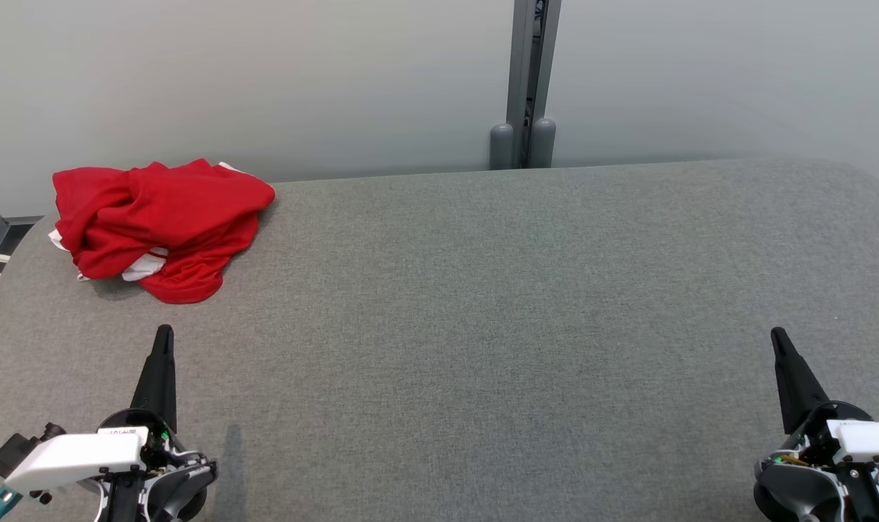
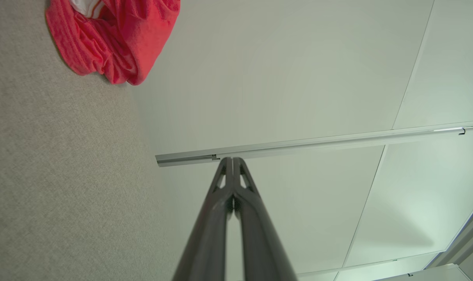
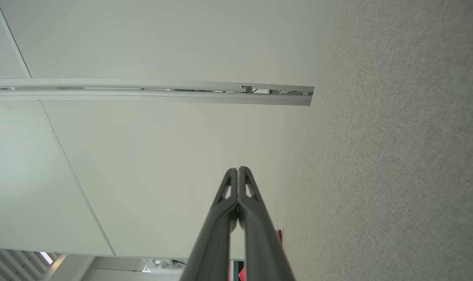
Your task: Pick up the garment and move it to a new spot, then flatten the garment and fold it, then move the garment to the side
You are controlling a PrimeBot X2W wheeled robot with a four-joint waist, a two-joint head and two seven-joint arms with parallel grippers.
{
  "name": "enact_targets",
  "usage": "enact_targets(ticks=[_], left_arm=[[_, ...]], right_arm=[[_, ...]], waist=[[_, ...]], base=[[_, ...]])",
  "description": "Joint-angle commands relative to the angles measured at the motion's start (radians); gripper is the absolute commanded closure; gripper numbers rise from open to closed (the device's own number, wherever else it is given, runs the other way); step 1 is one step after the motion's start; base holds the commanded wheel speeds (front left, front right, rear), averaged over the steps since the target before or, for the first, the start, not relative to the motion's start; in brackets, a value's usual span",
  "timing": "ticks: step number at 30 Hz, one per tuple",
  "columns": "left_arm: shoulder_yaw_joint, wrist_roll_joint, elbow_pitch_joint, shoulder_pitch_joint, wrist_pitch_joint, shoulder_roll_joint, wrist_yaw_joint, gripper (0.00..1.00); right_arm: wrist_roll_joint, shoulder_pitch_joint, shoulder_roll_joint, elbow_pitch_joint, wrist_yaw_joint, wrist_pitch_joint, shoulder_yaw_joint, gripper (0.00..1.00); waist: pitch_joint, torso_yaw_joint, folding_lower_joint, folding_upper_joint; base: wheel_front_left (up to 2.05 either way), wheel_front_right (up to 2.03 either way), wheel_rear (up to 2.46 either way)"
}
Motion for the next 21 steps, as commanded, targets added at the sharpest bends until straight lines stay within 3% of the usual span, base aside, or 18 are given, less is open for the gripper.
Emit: enact_targets(ticks=[1,21], left_arm=[[0.002,-0.001,-0.003,-0.009,0.002,0.003,-0.004,1.0],[0.002,-0.001,-0.003,-0.009,0.002,0.003,-0.004,1.0]], right_arm=[[-0.003,-0.009,-0.004,-0.002,0.003,0.002,0.0,1.0],[-0.003,-0.009,-0.004,-0.002,0.003,0.002,0.0,1.0]], waist=[[0.0,0.0,0.0,-0.0001],[0.0,0.0,0.0,-0.0001]], base=[[0.0,0.0,0.0],[0.0,0.0,0.0]])
